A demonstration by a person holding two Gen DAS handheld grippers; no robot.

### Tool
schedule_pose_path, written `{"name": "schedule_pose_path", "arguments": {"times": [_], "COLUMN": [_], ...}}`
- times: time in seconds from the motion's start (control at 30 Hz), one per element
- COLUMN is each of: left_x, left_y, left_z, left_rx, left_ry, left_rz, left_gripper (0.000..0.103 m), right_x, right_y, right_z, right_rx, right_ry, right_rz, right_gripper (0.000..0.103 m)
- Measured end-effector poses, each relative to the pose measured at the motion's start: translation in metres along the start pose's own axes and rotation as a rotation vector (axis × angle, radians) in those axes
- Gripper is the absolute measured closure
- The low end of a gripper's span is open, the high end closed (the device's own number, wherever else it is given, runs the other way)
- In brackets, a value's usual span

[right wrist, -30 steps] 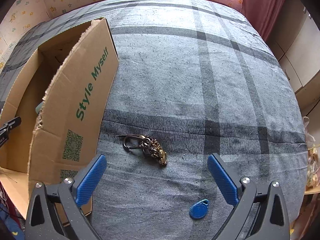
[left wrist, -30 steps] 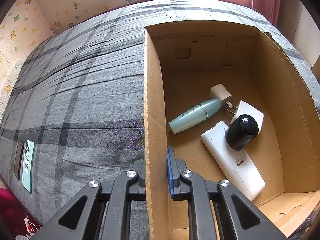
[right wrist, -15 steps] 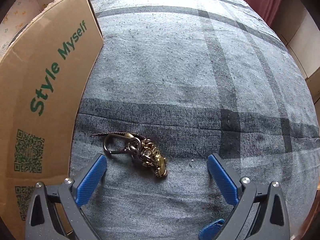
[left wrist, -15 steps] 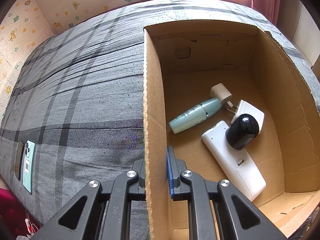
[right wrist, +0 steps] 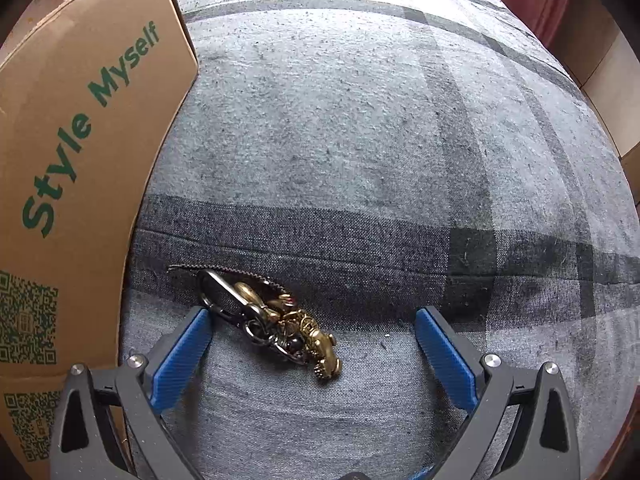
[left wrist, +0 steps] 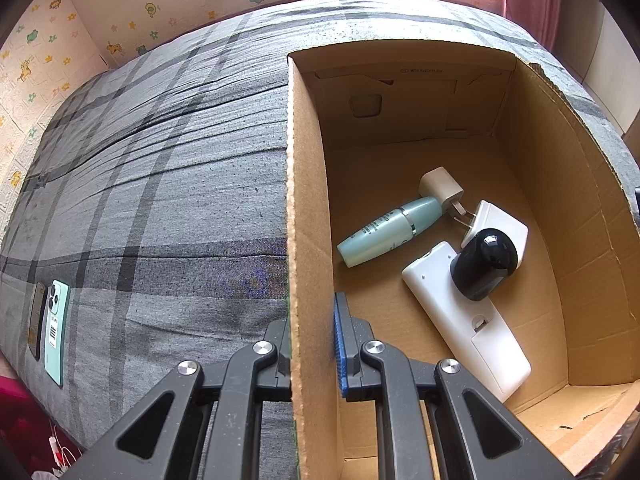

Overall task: Organize rigid objects
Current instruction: 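Move the right tool back to the brass keychain on the bed, then grasp the brass keychain ring with the right tool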

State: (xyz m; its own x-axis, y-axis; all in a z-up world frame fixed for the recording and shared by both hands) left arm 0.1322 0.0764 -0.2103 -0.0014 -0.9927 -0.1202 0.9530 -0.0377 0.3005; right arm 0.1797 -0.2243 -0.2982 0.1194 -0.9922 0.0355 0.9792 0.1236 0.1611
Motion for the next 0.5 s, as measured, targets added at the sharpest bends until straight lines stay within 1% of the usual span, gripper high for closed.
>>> {"name": "schedule_pose_path", "arguments": {"times": [0.1,0.3,0.33,0.37,0.4,0.43,0.47,0.5], "left_x": [0.0,0.0,0.0,0.0,0.0,0.0,0.0,0.001], "left_y": [0.0,0.0,0.0,0.0,0.0,0.0,0.0,0.0], "left_z": [0.0,-0.001,-0.001,-0.001,-0.001,-0.001,-0.001,0.0], "left_rx": [0.0,-0.001,-0.001,-0.001,-0.002,-0.002,-0.002,-0.002], "left_ry": [0.001,0.003,0.002,0.002,0.001,0.001,0.003,0.004], "left_rz": [-0.001,-0.002,-0.002,-0.002,-0.001,-0.001,-0.002,-0.003], "left_gripper": [0.089,0.089,0.089,0.089,0.089,0.089,0.089,0.089], "right_x": [-0.004,-0.005,-0.005,-0.01,-0.01,-0.012,-0.014,-0.017], "right_y": [0.003,0.005,0.006,0.002,-0.001,-0.001,-0.002,-0.002], "right_z": [-0.002,0.005,0.006,0.011,0.013,0.016,0.019,0.023], "right_rx": [-0.015,0.034,0.035,0.039,0.044,0.047,0.053,0.054], "right_ry": [0.001,-0.002,-0.009,-0.012,-0.012,-0.015,-0.021,-0.025], "right_rz": [-0.003,-0.001,-0.004,-0.008,-0.012,-0.01,-0.002,0.01], "right_gripper": [0.0,0.001,0.004,0.01,0.014,0.025,0.044,0.053]}}
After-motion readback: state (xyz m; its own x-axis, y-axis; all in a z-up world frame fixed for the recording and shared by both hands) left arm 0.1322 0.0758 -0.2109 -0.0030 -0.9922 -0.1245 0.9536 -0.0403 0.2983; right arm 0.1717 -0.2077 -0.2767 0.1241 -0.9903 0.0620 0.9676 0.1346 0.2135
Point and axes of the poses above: each gripper's, at about its wrist camera, not at the fingertips, and z roughly against the way its jaws point, x to its right, y to its top, the point moved 5 cm from there along -z, roughly the way its jaws point, and after that the axes turned 6 degrees about -x, right-handed, at the moved point
